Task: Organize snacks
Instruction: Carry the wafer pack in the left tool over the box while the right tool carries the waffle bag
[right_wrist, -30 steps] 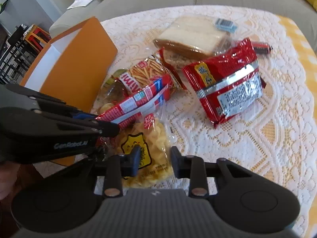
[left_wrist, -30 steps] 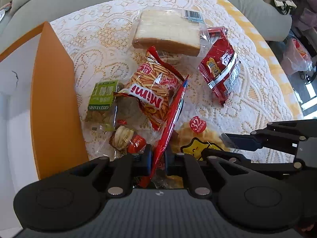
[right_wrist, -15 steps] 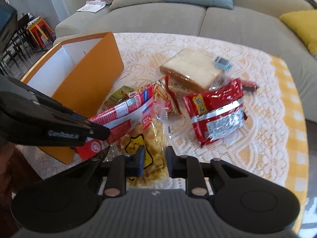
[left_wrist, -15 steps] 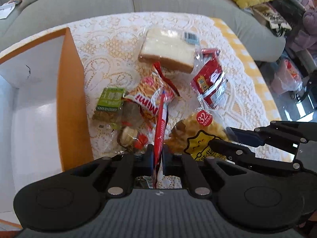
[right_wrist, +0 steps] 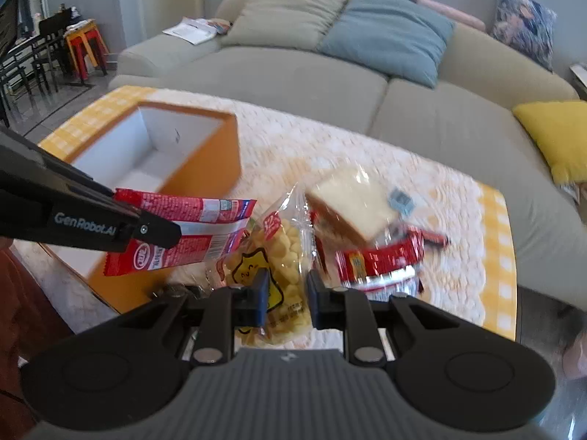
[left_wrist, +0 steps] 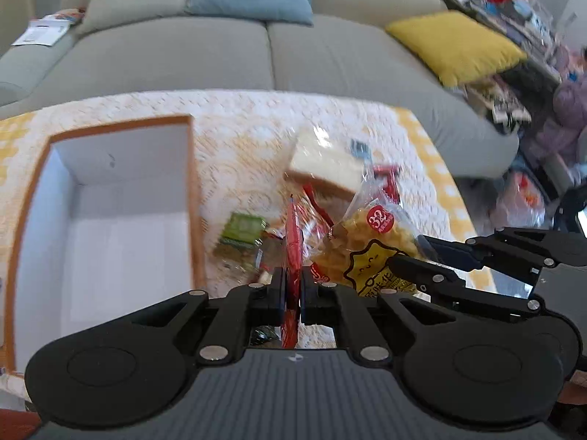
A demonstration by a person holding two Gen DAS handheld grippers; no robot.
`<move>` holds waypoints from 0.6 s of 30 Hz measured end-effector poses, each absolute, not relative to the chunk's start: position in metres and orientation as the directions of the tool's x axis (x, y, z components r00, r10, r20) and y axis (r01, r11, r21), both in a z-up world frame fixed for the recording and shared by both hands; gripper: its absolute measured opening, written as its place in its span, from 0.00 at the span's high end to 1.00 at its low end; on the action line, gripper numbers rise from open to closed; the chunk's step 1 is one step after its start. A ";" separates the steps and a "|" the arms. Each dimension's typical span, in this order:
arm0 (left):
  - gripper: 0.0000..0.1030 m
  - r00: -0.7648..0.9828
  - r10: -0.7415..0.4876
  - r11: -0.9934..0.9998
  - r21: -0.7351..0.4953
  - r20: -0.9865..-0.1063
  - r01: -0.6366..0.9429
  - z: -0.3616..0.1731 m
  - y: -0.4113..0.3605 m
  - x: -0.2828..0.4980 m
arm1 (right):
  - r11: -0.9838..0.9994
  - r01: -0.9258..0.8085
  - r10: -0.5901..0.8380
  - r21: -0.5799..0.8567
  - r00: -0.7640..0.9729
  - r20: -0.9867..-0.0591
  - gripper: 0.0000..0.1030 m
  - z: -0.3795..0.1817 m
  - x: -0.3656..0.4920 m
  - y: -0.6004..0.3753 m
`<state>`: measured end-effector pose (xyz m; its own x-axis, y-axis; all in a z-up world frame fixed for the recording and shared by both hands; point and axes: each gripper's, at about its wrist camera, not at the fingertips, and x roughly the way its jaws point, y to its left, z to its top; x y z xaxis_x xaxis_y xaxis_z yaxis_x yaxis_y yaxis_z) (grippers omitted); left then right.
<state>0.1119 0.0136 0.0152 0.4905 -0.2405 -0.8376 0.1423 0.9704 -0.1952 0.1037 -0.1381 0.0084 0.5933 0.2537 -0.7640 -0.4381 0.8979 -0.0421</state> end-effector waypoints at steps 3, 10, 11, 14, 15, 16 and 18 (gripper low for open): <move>0.93 0.526 -0.230 0.973 -0.202 -0.819 0.112 0.029 0.031 0.109 | 0.882 -0.466 0.266 -0.070 0.614 -0.743 0.81 0.024 0.105 -0.123; 0.93 0.583 -0.125 0.990 -0.140 -0.803 0.019 0.040 0.072 0.117 | 0.850 -0.524 0.335 -0.057 0.621 -0.709 0.82 0.048 0.122 -0.083; 0.93 0.583 -0.103 0.992 -0.125 -0.806 0.003 0.039 0.078 0.120 | 0.846 -0.530 0.347 -0.048 0.618 -0.706 0.82 0.049 0.125 -0.075; 0.93 0.576 -0.061 0.993 -0.108 -0.815 -0.047 0.030 0.099 0.131 | 0.841 -0.542 0.387 0.003 0.597 -0.703 0.82 0.051 0.141 -0.058; 0.93 0.572 -0.048 0.993 -0.101 -0.819 -0.062 0.028 0.106 0.136 | 0.840 -0.542 0.399 0.024 0.586 -0.705 0.82 0.050 0.146 -0.052; 0.93 0.571 -0.030 0.993 -0.089 -0.820 -0.076 0.025 0.113 0.141 | 0.839 -0.541 0.411 0.049 0.574 -0.708 0.82 0.048 0.154 -0.044; 0.93 0.564 0.004 0.993 -0.065 -0.825 -0.102 0.018 0.122 0.150 | 0.840 -0.537 0.424 0.080 0.557 -0.714 0.82 0.044 0.167 -0.031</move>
